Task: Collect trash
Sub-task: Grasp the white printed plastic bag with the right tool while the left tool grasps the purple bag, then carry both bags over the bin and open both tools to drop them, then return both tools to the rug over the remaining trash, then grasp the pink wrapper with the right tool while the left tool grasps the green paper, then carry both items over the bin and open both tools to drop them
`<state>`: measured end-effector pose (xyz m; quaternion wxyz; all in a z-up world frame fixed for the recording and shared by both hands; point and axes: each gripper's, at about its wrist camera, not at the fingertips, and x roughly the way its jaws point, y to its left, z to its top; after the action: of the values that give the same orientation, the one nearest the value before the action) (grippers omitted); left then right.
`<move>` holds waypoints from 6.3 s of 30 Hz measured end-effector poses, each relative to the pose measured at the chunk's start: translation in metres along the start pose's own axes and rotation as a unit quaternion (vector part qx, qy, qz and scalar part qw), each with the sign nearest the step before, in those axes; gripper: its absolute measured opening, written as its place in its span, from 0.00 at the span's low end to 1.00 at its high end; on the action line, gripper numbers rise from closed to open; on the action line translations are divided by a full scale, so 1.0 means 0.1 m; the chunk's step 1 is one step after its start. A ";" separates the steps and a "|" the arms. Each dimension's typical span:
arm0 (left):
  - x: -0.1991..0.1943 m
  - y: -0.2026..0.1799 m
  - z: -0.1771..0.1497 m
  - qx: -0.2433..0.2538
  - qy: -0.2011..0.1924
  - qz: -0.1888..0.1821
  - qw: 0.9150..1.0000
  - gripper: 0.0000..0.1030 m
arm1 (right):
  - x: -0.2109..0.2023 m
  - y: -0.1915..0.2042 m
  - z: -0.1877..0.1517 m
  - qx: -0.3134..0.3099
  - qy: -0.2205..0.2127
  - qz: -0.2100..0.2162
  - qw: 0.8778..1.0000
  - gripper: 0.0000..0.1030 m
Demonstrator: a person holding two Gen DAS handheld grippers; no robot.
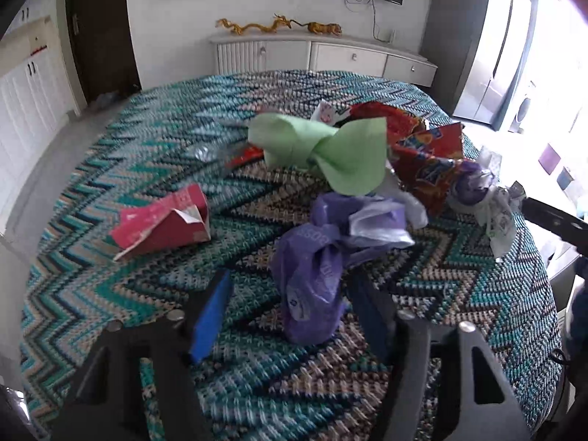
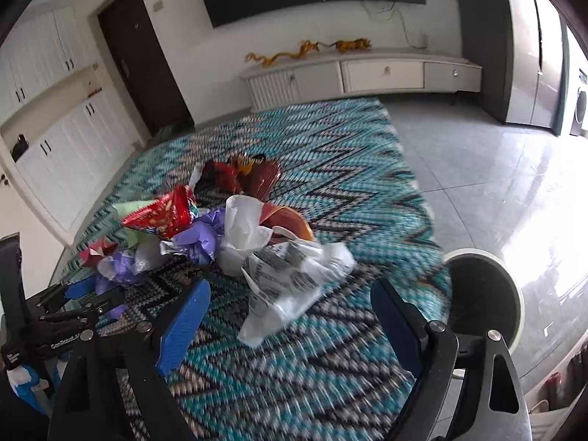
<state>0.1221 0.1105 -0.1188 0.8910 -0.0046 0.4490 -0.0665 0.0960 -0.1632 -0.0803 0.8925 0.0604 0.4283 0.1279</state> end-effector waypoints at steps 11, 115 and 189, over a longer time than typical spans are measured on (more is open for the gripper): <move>-0.08 0.14 -0.05 -0.021 -0.014 -0.023 0.999 0.21 | 0.21 -0.02 -0.05 0.005 0.034 0.012 0.999 0.48; -0.84 -0.01 0.27 -0.032 -0.114 -0.085 0.989 0.59 | -1.41 -0.49 0.10 0.058 -0.119 -0.043 0.990 0.64; -0.59 -1.96 0.95 0.092 -0.082 -0.136 0.983 0.34 | -1.07 -1.58 -0.13 0.133 -0.122 0.049 0.982 0.30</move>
<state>0.1412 -0.0817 -0.0017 0.9041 0.0113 0.3617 -0.2273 0.0494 -0.3447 -0.0422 0.9149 0.2145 0.3255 0.1046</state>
